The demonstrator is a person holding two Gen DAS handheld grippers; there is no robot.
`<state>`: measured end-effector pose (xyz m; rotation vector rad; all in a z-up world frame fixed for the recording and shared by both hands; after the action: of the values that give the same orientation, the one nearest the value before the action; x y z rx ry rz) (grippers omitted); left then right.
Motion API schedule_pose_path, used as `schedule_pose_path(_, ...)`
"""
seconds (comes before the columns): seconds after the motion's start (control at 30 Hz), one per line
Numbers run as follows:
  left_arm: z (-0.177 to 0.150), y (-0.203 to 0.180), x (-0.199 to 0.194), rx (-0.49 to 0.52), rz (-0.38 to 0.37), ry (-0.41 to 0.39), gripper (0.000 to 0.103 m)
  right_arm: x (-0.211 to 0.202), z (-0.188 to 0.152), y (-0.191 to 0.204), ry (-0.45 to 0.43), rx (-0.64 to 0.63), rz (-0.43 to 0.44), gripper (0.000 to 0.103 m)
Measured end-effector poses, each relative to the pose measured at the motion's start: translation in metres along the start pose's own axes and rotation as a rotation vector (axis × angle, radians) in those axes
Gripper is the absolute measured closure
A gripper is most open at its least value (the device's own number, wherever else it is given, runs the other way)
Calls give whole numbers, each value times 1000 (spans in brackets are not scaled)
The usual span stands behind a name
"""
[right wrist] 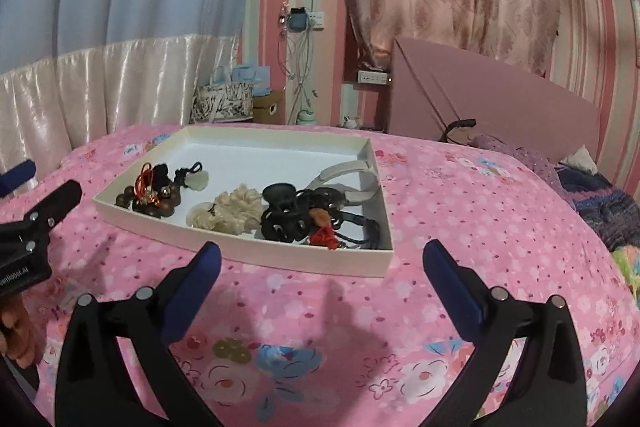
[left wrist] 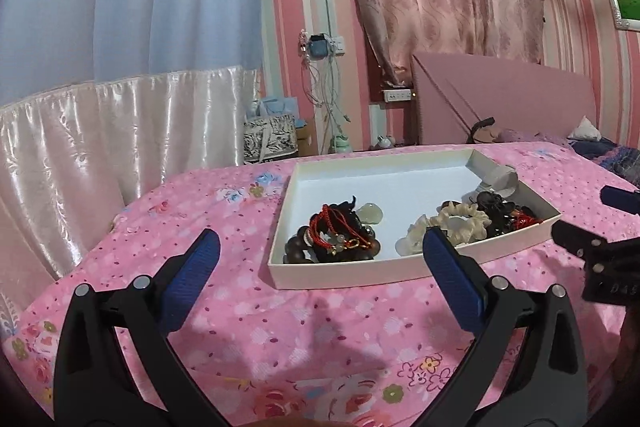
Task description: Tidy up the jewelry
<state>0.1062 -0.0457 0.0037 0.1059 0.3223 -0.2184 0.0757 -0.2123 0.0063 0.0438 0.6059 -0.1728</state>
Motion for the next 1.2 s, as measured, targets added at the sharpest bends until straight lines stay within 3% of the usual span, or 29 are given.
schedule_pose_path(0.4, -2, 8, -1, -28, 31, 5, 3, -7, 2, 6, -57, -32, 18, 2)
schedule_pose_path(0.97, -1, 1, 1, -3, 20, 16, 3, -4, 1, -3, -49, 26, 46, 2)
schedule_pose_path(1.2, -1, 3, 0, -6, 24, 17, 3, -7, 1, 3, -59, -5, 49, 2)
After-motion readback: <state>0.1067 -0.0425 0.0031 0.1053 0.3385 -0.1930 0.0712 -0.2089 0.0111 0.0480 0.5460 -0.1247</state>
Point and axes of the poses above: each gripper's, at about its wrist camera, not at the fingertips, and x roughly the way its jaws point, y to its left, z to its top, the point moved 1 cm from there along x, roughly the way its jaws point, and after that the axes turned 2 degrees about -x, right-handed, at the moved point
